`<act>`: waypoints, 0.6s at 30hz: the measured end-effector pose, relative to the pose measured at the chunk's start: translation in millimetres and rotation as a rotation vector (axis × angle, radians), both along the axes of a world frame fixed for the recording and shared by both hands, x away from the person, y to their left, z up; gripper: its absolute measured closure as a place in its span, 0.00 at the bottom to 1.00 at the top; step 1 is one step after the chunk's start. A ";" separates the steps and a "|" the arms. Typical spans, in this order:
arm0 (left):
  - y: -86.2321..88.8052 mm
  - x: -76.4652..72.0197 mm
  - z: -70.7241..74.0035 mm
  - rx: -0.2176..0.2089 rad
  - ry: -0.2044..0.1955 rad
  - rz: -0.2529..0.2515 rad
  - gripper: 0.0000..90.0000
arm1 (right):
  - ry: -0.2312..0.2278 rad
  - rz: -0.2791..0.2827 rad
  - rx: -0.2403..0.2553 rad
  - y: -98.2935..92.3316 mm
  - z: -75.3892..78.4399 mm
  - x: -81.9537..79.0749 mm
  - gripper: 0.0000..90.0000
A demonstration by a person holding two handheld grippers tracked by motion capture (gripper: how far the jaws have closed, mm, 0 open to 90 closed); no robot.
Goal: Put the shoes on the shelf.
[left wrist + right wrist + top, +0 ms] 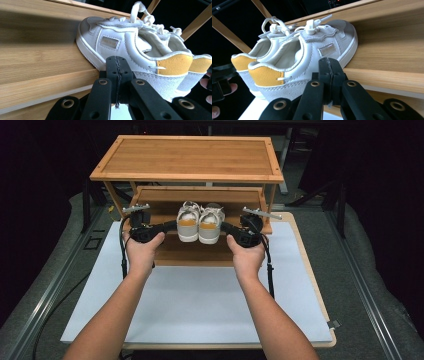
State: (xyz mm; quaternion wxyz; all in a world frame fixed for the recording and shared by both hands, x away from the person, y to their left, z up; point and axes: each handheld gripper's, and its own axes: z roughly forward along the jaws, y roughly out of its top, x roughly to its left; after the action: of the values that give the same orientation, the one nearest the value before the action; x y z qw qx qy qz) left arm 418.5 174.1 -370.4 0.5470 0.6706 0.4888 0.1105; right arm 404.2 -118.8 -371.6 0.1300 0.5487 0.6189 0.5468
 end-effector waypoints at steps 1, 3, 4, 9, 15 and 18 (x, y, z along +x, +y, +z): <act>-0.7 0.0 0.5 0.008 -0.004 0.000 1.00 | -0.001 -0.004 0.003 0.2 -0.1 0.5 1.00; -1.2 0.2 1.0 0.016 -0.007 0.001 1.00 | 0.001 0.001 0.005 0.4 -0.5 1.4 1.00; -1.2 0.7 0.8 0.013 -0.007 0.001 1.00 | 0.005 0.000 0.014 0.4 -0.5 1.9 1.00; -2.9 4.3 1.1 0.016 -0.006 0.012 1.00 | 0.006 -0.004 0.015 1.2 0.0 4.3 1.00; -3.8 11.7 0.6 -0.005 -0.003 0.020 1.00 | 0.012 -0.017 -0.009 3.6 1.9 11.8 1.00; -5.6 15.7 1.2 0.001 -0.006 0.022 1.00 | 0.012 -0.028 0.000 3.2 1.3 16.8 1.00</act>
State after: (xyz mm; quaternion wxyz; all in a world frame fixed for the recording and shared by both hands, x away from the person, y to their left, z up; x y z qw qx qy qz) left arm 434.3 168.5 -369.2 0.5467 0.6651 0.4946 0.1189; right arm 421.0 -115.6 -370.3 0.1340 0.5605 0.6121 0.5415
